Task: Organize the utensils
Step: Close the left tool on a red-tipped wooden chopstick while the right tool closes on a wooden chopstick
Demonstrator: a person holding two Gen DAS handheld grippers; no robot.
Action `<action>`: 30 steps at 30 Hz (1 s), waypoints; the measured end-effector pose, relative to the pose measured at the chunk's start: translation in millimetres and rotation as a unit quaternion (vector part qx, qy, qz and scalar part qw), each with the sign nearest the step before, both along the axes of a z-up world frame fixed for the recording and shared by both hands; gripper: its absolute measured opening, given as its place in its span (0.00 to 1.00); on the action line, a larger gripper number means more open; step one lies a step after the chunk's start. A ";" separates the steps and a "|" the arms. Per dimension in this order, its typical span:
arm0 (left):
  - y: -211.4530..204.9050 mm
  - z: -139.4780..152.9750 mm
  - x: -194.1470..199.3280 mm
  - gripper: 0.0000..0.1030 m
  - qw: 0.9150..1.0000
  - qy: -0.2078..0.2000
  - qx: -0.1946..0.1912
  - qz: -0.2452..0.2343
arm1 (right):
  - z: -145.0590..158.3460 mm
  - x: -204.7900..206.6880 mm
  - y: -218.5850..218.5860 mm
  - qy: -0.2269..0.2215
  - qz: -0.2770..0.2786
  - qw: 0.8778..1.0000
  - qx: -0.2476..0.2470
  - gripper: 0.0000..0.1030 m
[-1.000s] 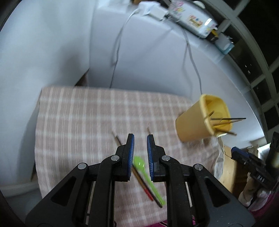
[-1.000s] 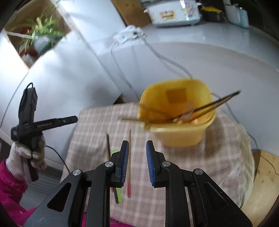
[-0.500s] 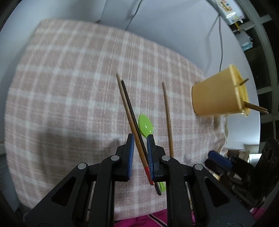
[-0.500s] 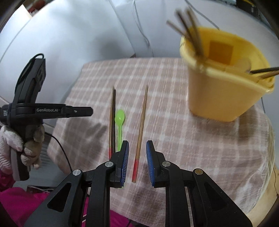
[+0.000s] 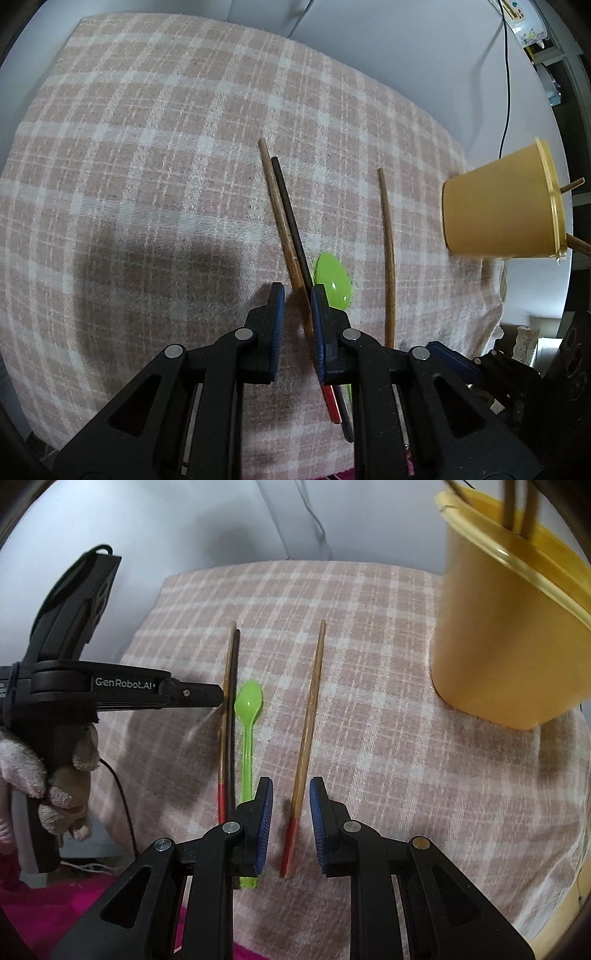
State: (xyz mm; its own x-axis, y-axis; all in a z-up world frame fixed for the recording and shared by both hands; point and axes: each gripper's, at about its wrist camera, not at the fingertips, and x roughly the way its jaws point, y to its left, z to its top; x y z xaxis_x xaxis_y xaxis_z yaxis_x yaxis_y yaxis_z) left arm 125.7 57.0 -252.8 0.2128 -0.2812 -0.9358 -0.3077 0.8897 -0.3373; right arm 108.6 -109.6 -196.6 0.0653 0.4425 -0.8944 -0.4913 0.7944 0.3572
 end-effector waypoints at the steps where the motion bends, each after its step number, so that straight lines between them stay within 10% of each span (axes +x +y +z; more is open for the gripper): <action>1: 0.1 -0.7 0.0 0.12 1.000 0.000 0.000 0.001 | -1.1 0.9 2.3 -0.001 0.002 1.000 -0.002 0.18; 30: 5.4 -9.6 26.3 0.10 0.998 0.011 0.063 0.000 | -27.3 37.6 33.8 0.007 -0.001 0.999 -0.048 0.18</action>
